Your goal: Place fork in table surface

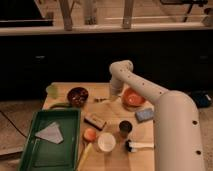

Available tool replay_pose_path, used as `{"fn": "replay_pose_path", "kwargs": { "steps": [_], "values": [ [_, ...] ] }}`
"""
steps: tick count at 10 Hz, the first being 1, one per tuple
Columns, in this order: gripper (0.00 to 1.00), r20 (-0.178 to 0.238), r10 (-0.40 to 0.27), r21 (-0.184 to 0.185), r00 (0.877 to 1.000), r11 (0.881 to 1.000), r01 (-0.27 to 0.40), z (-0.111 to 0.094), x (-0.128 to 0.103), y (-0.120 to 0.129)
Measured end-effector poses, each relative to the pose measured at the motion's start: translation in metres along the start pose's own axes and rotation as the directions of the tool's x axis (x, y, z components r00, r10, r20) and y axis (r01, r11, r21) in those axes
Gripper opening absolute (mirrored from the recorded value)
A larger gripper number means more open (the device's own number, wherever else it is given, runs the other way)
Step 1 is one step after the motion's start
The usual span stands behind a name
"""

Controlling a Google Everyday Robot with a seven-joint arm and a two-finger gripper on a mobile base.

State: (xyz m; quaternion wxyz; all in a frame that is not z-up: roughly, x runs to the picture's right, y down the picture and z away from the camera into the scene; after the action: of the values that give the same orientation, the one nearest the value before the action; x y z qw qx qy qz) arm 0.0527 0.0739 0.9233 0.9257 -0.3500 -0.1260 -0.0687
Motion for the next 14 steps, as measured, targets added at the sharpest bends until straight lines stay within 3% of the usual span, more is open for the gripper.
{"fn": "replay_pose_path", "kwargs": {
  "steps": [3, 9, 10, 14],
  "values": [
    [0.80, -0.002, -0.027, 0.017, 1.000, 0.999, 0.027, 0.003, -0.007, -0.010],
    [0.80, -0.010, -0.060, 0.010, 0.998, 0.998, 0.060, 0.023, -0.013, -0.026],
    [0.77, -0.011, -0.060, 0.006, 0.998, 0.998, 0.060, 0.027, -0.012, -0.027],
    [0.40, -0.004, -0.050, -0.014, 0.999, 0.999, 0.050, 0.041, -0.009, -0.029]
  ]
}}
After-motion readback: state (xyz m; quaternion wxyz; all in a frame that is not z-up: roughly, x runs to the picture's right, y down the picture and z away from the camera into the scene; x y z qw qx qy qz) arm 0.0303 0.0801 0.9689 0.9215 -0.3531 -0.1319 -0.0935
